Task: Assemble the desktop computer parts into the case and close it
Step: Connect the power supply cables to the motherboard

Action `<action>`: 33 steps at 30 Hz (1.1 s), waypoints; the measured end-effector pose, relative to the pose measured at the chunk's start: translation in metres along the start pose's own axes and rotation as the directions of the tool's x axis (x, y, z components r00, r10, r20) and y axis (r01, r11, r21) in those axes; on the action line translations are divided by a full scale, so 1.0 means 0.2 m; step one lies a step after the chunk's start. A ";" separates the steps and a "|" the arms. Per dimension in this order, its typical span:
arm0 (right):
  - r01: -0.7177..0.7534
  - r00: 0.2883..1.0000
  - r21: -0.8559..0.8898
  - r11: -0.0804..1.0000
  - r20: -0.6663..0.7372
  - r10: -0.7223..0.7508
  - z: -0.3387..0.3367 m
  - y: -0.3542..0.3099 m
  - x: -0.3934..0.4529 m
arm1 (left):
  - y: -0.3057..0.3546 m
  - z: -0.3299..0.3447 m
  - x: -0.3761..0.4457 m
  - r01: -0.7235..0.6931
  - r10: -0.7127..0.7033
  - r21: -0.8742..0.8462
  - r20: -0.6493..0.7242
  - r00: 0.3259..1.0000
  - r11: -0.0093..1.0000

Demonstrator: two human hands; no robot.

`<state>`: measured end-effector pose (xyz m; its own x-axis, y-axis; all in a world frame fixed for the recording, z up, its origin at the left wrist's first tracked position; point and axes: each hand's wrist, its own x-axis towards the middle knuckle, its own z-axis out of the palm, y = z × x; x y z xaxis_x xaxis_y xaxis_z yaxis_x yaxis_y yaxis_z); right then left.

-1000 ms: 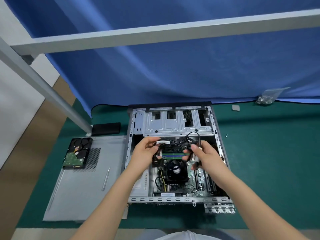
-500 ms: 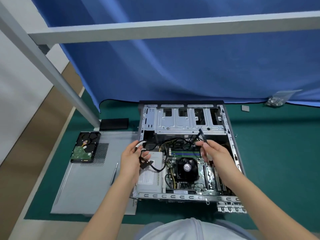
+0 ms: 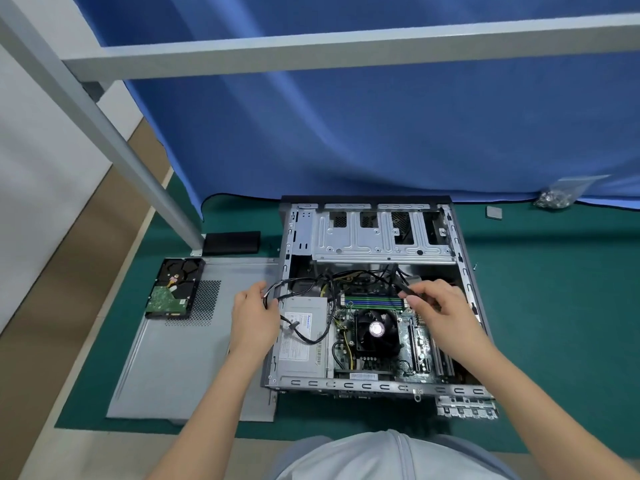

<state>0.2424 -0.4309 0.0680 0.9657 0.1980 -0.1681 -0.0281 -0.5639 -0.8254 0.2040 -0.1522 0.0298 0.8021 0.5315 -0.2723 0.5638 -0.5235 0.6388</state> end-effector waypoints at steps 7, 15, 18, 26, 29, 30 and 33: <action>-0.059 0.997 0.412 0.909 0.075 0.031 -0.04 -0.01 -0.02 | 0.07 0.02 -0.05 -0.233 0.237 0.083 -0.042 0.971 0.969; -0.090 0.995 0.608 0.789 0.087 0.047 -0.04 0.01 -0.04 | 0.23 0.09 -0.17 -0.459 0.460 0.087 0.011 0.888 0.884; -0.089 0.996 0.707 0.702 0.077 0.049 -0.02 0.01 -0.04 | 0.33 0.18 -0.27 -0.251 0.274 -0.115 0.296 0.915 0.961; -0.155 0.987 0.771 0.618 0.141 0.071 0.03 0.02 -0.06 | 0.45 0.28 -0.32 0.551 0.117 -0.715 0.650 0.751 0.430; -0.225 0.970 0.742 0.632 0.232 0.073 0.01 0.04 -0.06 | 0.44 0.28 -0.30 0.627 0.049 -0.706 0.676 0.736 0.329; -0.257 0.962 0.766 0.590 0.261 0.080 0.00 0.04 -0.06 | 0.44 0.28 -0.30 0.627 0.033 -0.703 0.674 0.738 0.337; -0.350 0.936 0.818 0.456 0.290 0.199 -0.02 0.05 -0.05 | 0.44 0.27 -0.28 0.512 0.045 -0.709 0.605 0.795 0.485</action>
<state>0.2338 -0.4411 0.0636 0.8237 0.3056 -0.4776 -0.5621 0.3292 -0.7587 0.2190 -0.2642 0.0632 0.7823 -0.0037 -0.6228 0.5441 0.4908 0.6805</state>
